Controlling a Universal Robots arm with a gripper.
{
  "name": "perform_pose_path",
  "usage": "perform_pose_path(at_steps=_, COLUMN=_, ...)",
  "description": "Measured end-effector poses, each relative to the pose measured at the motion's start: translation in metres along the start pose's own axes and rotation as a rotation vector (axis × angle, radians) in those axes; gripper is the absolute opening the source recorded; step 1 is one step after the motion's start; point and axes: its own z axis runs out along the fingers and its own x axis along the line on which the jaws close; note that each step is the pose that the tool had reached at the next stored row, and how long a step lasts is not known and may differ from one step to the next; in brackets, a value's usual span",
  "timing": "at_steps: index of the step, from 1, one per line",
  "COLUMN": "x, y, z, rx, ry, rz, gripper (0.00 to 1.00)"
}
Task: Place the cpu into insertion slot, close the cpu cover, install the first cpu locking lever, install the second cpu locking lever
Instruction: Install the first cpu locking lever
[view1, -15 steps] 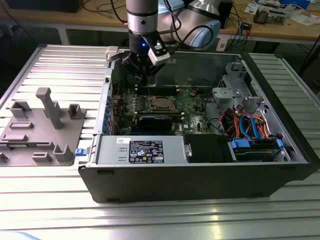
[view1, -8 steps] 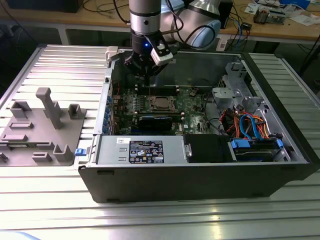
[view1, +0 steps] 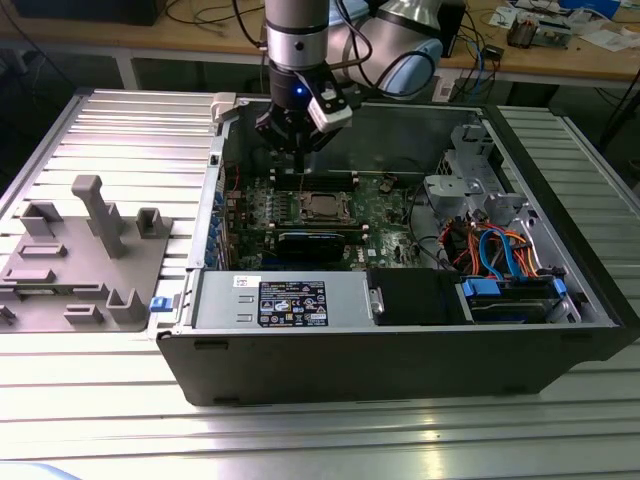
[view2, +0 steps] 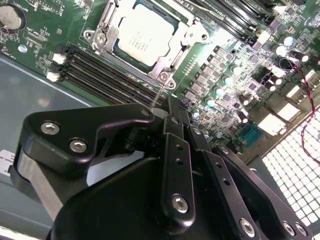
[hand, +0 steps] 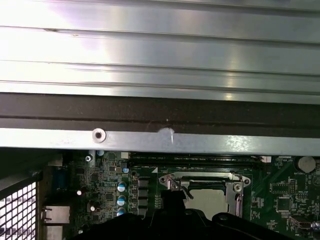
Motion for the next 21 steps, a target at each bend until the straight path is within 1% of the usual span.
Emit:
perform_pose_path(at_steps=5, x=-0.0011, y=0.0000, z=0.0003, rx=-0.0001, ry=0.0000, rz=0.000, gripper=0.11)
perform_pose_path(at_steps=6, x=-0.0011, y=-0.0001, z=0.0010, rx=-0.0261, ry=-0.0009, rz=0.002, gripper=0.11)
perform_pose_path(at_steps=7, x=-0.0016, y=-0.0001, z=0.0021, rx=-0.0282, ry=-0.0011, rz=0.012, gripper=0.11)
perform_pose_path(at_steps=8, x=-0.0024, y=-0.0001, z=0.0031, rx=-0.0287, ry=-0.0010, rz=0.024, gripper=0.11)
perform_pose_path(at_steps=14, x=-0.0053, y=-0.0002, z=0.0053, rx=-0.0280, ry=-0.0011, rz=0.039, gripper=0.11)
perform_pose_path(at_steps=20, x=-0.0112, y=-0.0004, z=0.0087, rx=-0.0270, ry=-0.0011, rz=0.063, gripper=0.11)
perform_pose_path(at_steps=21, x=-0.0117, y=-0.0003, z=0.0093, rx=-0.0262, ry=-0.0012, rz=0.082, gripper=0.11)
